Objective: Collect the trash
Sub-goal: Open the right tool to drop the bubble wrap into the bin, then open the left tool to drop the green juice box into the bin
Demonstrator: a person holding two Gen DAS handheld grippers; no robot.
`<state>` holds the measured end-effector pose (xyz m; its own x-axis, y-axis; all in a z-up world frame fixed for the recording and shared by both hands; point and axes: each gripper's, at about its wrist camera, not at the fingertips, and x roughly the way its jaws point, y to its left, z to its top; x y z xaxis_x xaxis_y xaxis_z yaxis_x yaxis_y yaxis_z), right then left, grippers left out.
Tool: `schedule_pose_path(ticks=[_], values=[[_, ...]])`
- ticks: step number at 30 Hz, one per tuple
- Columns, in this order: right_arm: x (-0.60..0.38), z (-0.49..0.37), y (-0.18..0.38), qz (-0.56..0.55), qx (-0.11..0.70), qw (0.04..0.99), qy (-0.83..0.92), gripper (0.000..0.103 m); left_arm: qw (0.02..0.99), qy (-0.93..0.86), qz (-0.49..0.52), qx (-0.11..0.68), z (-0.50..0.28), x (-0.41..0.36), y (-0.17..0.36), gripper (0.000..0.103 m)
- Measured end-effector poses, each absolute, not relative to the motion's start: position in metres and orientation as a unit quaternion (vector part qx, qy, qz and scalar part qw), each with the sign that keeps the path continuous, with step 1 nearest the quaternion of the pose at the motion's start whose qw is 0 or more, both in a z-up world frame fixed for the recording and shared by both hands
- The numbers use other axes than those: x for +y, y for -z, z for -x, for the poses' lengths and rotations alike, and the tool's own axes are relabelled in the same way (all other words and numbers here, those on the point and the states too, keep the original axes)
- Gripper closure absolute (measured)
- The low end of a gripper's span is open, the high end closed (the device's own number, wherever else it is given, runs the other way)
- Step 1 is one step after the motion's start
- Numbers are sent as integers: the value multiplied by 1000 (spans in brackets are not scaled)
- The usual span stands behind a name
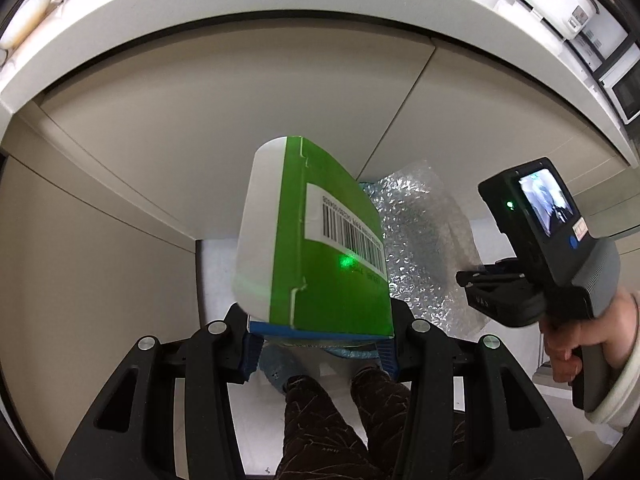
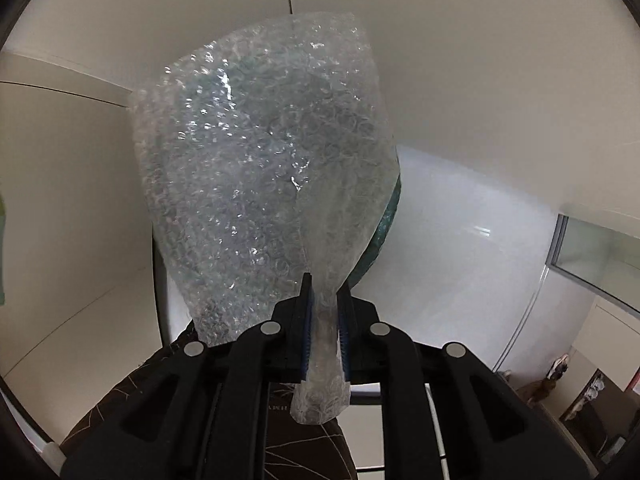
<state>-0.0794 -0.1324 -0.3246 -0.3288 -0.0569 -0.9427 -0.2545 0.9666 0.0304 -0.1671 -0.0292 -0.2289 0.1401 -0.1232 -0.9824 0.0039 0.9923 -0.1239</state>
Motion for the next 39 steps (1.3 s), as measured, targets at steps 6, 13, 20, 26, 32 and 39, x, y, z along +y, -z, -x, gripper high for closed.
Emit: schedule_pose_path(ticks=[6,13,20,26,32,39], values=[[-128,66,332,103,812,569,-78,78,749,40,39,660,165,-30,228,58],[-129,75,330,104,798,589,-71,45,743,42,35,667,157,-36,227,58],[-173,87,310,58,762,641,-73,20,730,50,41,680,142,-53,242,58],[-198,88,279,40,720,690,-57,12,721,66,26,689,127,-77,254,58],[-228,91,263,34,699,713,-38,9,713,81,7,696,117,-97,266,58],[-263,95,253,26,687,726,-18,8,708,92,-11,700,120,-105,279,57]])
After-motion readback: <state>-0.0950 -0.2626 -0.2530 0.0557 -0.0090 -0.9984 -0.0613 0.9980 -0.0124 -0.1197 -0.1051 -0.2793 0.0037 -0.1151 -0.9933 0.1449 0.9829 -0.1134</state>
